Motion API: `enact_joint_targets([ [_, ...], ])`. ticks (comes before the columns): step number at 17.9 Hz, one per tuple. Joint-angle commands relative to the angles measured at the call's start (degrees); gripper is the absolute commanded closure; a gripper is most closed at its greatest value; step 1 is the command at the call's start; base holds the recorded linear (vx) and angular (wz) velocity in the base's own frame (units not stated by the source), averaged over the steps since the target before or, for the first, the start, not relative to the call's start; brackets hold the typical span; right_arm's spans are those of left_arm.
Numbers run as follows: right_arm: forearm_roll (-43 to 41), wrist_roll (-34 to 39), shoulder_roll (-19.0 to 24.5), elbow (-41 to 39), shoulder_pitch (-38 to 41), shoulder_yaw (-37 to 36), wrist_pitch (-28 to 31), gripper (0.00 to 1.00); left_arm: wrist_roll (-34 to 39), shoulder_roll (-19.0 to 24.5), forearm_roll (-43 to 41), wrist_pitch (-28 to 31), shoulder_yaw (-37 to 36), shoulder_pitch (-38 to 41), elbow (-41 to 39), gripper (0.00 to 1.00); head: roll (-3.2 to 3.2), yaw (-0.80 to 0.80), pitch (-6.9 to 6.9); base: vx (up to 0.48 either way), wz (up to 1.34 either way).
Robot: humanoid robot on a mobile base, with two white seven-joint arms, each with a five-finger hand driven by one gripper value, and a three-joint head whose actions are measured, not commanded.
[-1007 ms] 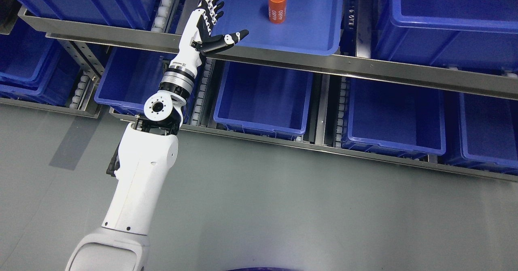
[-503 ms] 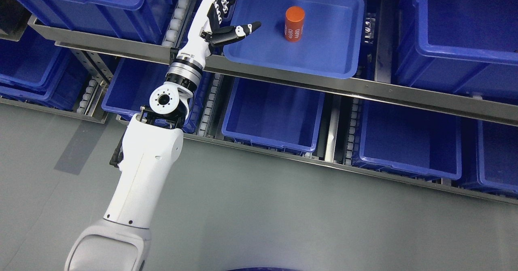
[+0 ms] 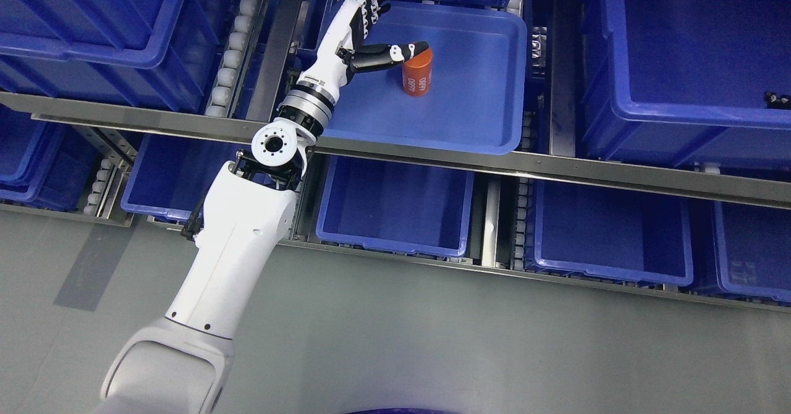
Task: Grab orange capacitor from left shelf to right desk
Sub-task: 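Reach the open left hand into the bin beside the orange capacitor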
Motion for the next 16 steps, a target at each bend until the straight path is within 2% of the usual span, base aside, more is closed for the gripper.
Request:
enact_joint_targets([
  [1, 0.4, 0.0, -1.0, -1.0, 1.3, -0.6, 0.0, 0.00, 0.1, 1.0, -1.5, 0.2, -1.2, 4.4, -1.0, 0.00, 0.00, 0.00, 0.00, 0.121, -0.15],
  [4, 0.4, 0.0, -1.0, -1.0, 1.3, -0.6, 0.0, 0.00, -0.3, 1.0, -3.8, 0.1, 0.3, 9.5, -4.9, 0.00, 0.00, 0.00, 0.00, 0.062, -0.05],
  [6, 0.4, 0.0, -1.0, -1.0, 1.3, -0.6, 0.0, 0.00, -0.4, 1.0, -3.7, -0.1, -0.3, 9.7, -4.9, 0.00, 0.00, 0.00, 0.00, 0.022, 0.02],
  [9, 0.4, 0.0, -1.0, -1.0, 1.3, -0.6, 0.0, 0.00, -0.5, 1.0, -3.8, -0.1, -1.2, 7.6, -4.1, 0.00, 0.00, 0.00, 0.00, 0.005, 0.03],
  [16, 0.4, 0.0, -1.0, -1.0, 1.3, -0.6, 0.0, 0.00, -0.4, 1.0, -4.1, 0.4, -2.0, 2.2, 3.6, 0.00, 0.00, 0.00, 0.00, -0.002, -0.01],
])
